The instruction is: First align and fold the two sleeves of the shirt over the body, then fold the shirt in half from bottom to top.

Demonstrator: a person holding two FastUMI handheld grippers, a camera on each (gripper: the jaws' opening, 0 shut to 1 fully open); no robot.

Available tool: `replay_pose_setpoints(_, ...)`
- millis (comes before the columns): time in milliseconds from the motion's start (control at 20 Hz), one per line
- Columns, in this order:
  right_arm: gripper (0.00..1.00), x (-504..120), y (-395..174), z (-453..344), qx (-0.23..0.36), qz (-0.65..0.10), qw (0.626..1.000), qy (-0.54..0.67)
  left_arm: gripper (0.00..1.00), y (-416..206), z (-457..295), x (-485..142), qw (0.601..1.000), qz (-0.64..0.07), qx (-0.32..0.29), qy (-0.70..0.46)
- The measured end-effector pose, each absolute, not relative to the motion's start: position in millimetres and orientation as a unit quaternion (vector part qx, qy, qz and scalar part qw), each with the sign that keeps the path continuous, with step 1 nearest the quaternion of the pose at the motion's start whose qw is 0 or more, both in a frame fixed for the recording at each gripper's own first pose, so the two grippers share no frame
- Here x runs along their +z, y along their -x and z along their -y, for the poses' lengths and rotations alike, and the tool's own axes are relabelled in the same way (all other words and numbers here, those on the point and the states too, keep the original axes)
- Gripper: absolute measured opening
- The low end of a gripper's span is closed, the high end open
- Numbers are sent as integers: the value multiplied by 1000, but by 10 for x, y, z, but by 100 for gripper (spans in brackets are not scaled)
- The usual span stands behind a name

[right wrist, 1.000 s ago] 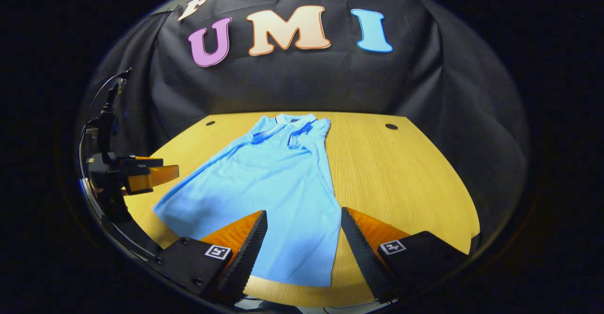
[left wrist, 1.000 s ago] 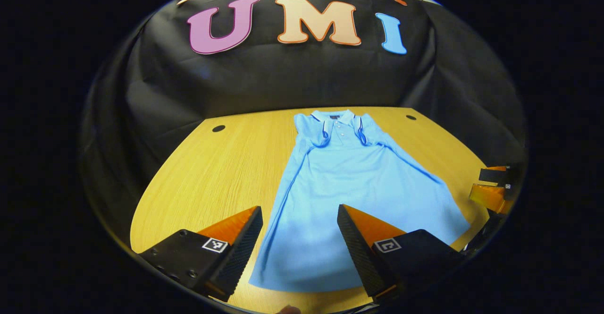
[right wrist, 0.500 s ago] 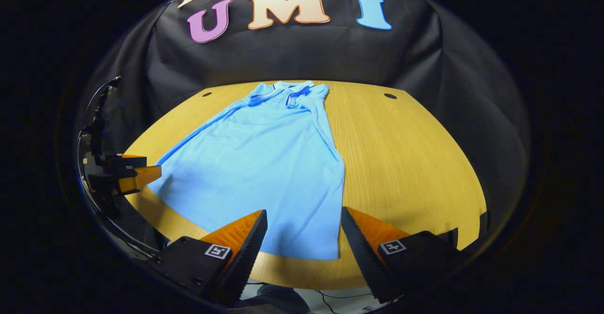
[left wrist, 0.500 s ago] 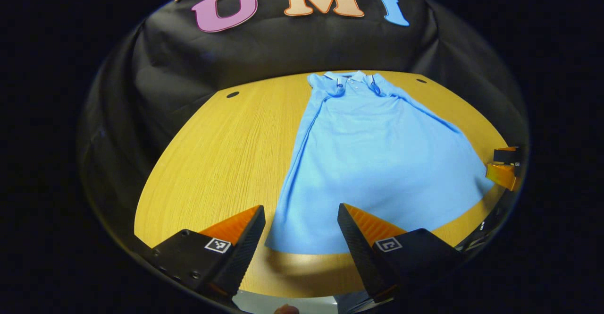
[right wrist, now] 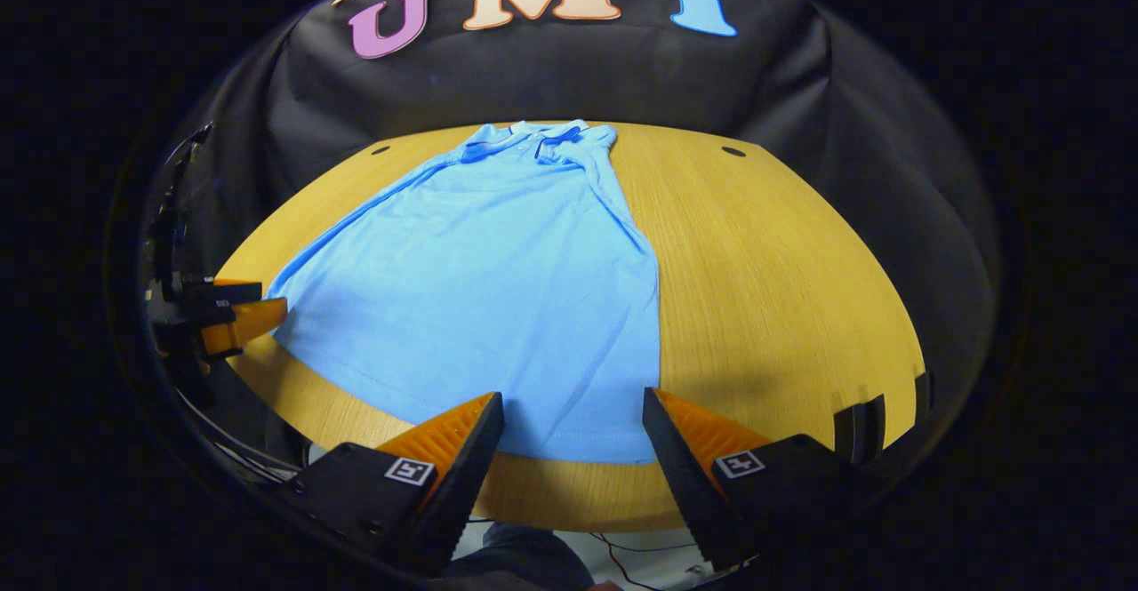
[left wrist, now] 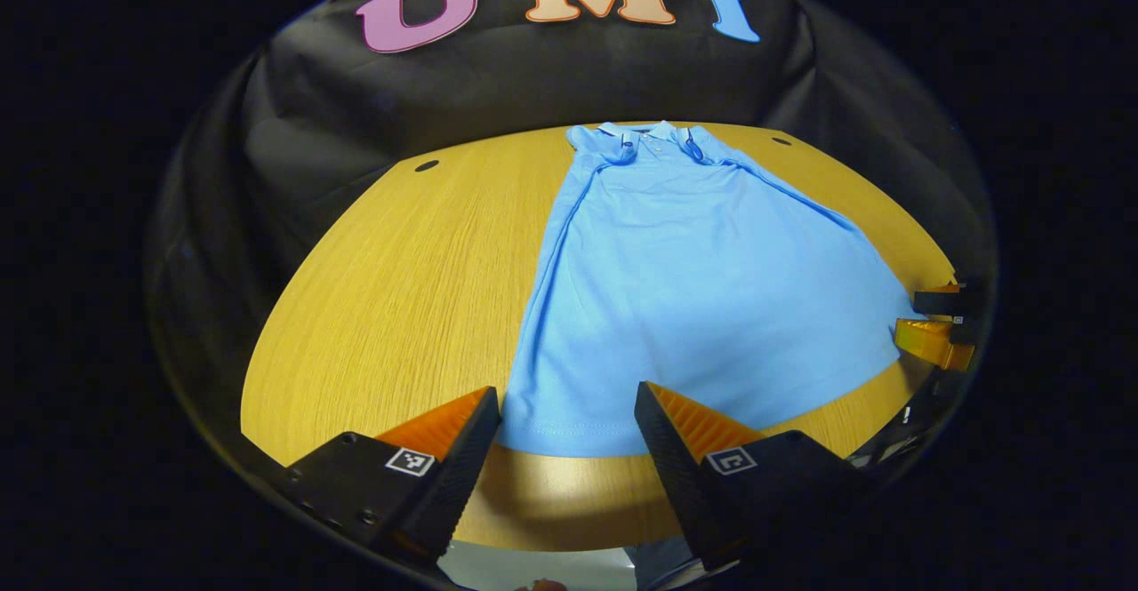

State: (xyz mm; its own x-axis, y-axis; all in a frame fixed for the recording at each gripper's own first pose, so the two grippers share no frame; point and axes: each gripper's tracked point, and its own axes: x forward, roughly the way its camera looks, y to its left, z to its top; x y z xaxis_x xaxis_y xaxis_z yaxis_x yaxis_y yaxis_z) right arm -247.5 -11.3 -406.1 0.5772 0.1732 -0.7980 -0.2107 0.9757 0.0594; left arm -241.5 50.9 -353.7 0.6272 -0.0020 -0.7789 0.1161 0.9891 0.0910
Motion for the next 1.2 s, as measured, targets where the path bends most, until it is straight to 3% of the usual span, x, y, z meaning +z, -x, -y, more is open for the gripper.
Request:
replay_pose_setpoints(200, 98, -4059, 2479, 47, 114, -447, 887, 14, 91, 2428, -426, -3528, 904, -420, -48, -56)
replay_pose_setpoints(250, 92, -4066, 2475, -8, 122, -445, 887, 13, 87, 2420, -342, -3536, 905, -418, -55, -47)
replay_pose_setpoints(350, 58, -4072, 2488, -119, 140, -443, 885, 11, 62, 2428, -281, -3558, 906, -417, -54, -47)
replay_pose_setpoints(400, 41, -4068, 2500, -174, 147, -446, 883, 8, 57, 2438, -249, -3555, 907, -416, -54, -48)
replay_pose_setpoints(450, 29, -4074, 2504, -193, 145, -448, 882, 7, 44, 2433, -211, -3553, 907, -416, -54, -50)
replay_pose_setpoints(500, 10, -4051, 2487, -202, 148, -449, 881, 10, 29, 2427, -167, -3569, 906, -417, -55, -52)
replay_pose_setpoints(550, 9, -4074, 2487, -218, 148, -456, 878, 6, 22, 2424, -136, -3574, 904, -421, -55, -58)
replay_pose_setpoints(600, 3, -4073, 2487, -232, 151, -463, 873, -2, 5, 2439, -141, -3573, 900, -427, -48, -67)
replay_pose_setpoints(700, 3, -4047, 2493, -237, 147, -474, 868, -21, 0, 2433, -145, -3583, 890, -448, -39, -74)
replay_pose_setpoints(1200, 3, -3531, 2028, -342, 153, -430, 888, -57, 0, 2194, -5, -3303, 885, -461, -30, 56)
